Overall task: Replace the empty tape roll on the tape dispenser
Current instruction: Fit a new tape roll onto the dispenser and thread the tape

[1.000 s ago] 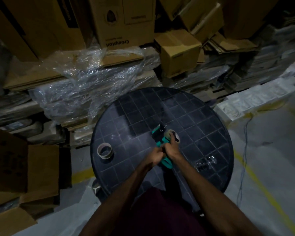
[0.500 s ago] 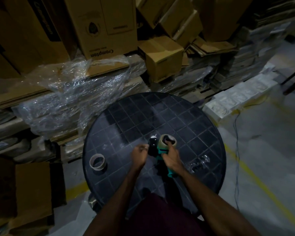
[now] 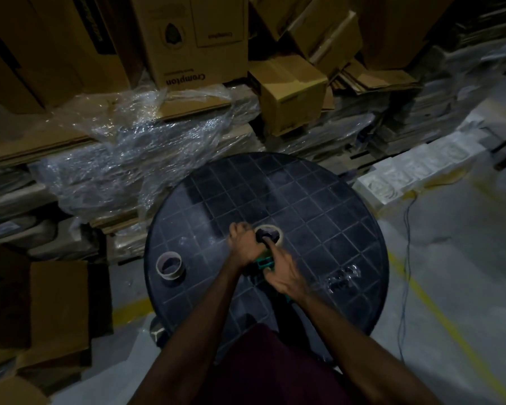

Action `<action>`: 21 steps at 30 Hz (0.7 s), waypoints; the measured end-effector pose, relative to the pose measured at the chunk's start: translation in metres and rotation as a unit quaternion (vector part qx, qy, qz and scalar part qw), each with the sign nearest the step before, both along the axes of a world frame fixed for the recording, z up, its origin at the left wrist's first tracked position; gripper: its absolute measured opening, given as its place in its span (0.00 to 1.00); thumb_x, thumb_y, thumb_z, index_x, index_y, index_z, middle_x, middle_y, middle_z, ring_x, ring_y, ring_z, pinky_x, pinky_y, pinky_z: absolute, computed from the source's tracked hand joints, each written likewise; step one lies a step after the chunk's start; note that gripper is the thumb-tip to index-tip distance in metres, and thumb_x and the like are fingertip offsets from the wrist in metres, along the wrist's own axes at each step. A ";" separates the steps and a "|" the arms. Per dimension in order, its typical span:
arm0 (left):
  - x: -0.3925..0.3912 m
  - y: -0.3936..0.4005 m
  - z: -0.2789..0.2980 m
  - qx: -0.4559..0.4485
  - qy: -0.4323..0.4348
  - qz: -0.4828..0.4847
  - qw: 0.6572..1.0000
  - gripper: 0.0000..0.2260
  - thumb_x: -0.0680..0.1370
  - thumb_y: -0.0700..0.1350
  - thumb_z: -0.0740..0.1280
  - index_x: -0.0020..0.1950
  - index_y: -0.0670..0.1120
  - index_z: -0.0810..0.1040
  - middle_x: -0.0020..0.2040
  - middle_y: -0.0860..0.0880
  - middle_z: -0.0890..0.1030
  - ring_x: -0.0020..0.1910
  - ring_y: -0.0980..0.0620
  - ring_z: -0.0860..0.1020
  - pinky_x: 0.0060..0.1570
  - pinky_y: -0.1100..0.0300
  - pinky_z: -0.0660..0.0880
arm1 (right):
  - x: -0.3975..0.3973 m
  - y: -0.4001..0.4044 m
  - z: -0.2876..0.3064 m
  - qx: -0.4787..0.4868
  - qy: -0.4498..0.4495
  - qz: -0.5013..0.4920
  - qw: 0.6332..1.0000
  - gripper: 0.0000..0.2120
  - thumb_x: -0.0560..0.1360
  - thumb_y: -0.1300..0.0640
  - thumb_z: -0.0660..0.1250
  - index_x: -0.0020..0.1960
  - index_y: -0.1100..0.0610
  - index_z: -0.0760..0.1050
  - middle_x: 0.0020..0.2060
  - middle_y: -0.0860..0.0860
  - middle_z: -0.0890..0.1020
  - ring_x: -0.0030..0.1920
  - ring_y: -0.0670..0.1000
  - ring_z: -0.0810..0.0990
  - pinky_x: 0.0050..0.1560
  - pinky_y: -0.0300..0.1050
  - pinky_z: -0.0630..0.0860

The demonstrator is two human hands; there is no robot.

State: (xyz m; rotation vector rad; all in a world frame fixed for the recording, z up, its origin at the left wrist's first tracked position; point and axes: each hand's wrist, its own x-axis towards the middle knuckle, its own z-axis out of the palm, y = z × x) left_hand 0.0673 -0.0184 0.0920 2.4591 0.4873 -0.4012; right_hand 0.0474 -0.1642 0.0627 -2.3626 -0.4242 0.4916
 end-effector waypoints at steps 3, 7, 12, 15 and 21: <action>0.000 0.008 -0.005 -0.012 0.027 0.000 1.000 0.34 0.65 0.59 0.62 0.71 0.53 0.71 0.77 0.41 0.59 0.77 0.36 0.48 0.75 0.39 0.48 | 0.001 0.001 -0.002 -0.002 0.000 -0.003 1.000 0.39 0.69 0.58 0.64 0.79 0.47 0.56 0.66 0.58 0.73 0.62 0.57 0.76 0.60 0.53 0.78; -0.009 0.008 -0.011 -0.002 0.000 0.023 1.000 0.34 0.62 0.59 0.66 0.66 0.47 0.75 0.73 0.43 0.65 0.75 0.37 0.53 0.75 0.42 0.52 | 0.002 0.002 -0.001 -0.010 0.004 -0.008 1.000 0.39 0.71 0.59 0.64 0.80 0.50 0.55 0.67 0.59 0.73 0.64 0.58 0.75 0.62 0.54 0.77; -0.021 0.004 -0.026 0.047 -0.015 0.031 0.998 0.23 0.65 0.57 0.66 0.55 0.45 0.78 0.69 0.40 0.70 0.72 0.36 0.58 0.72 0.43 0.58 | 0.006 -0.003 -0.001 -0.036 0.002 -0.007 0.999 0.41 0.70 0.57 0.65 0.80 0.51 0.53 0.66 0.59 0.74 0.63 0.59 0.76 0.60 0.54 0.77; -0.022 0.002 -0.025 0.114 -0.031 0.005 0.993 0.25 0.70 0.55 0.67 0.65 0.48 0.76 0.75 0.39 0.65 0.75 0.34 0.55 0.74 0.38 0.53 | 0.004 -0.001 0.001 -0.040 -0.005 0.005 0.999 0.40 0.71 0.56 0.66 0.80 0.51 0.54 0.68 0.59 0.73 0.64 0.59 0.76 0.61 0.54 0.77; -0.023 0.003 -0.028 0.124 -0.054 -0.010 0.991 0.19 0.71 0.54 0.70 0.59 0.48 0.82 0.77 0.44 0.64 0.77 0.36 0.53 0.74 0.36 0.51 | 0.002 -0.004 0.000 -0.040 -0.005 0.017 0.999 0.39 0.70 0.58 0.66 0.79 0.47 0.57 0.66 0.58 0.75 0.62 0.57 0.77 0.60 0.51 0.78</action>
